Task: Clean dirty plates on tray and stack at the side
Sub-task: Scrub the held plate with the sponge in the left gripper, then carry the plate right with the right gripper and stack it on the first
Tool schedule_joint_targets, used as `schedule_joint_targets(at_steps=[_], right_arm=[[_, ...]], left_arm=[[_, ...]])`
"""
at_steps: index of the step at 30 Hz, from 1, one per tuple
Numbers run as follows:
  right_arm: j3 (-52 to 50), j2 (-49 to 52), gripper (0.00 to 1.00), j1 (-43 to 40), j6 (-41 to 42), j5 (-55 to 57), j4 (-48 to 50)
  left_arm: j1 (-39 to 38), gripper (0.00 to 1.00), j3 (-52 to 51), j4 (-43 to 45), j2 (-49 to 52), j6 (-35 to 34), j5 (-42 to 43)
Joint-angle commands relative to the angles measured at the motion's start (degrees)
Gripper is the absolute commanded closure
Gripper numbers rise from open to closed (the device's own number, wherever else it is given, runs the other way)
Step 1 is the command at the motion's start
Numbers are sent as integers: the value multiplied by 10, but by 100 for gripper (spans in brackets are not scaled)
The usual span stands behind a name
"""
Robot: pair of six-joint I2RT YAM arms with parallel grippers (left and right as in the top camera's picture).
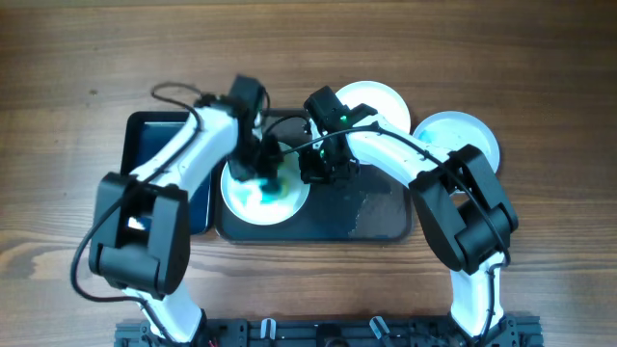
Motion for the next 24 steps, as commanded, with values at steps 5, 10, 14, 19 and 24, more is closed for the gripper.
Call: schedule_joint_targets(at_steps=[5,10,14,19,24], right_arm=[[-6,-39,96,0,-28,64,-28],[-6,-138,96,1,-26,228,-69],[-6,-223,96,26,-27,428,-105],[-6,-295,96,107,-27,648,-147],[-6,-298,96,202,-20,817,-188]], left_arm=[[97,96,155,-54,-49,1,-52],[120,96,155,-59,-46,-7,-66],[120,96,155,-60,-46,-7,-78],[120,96,155,-71,-45,-7,-103],[120,96,155,-73,-46,-7,-103]])
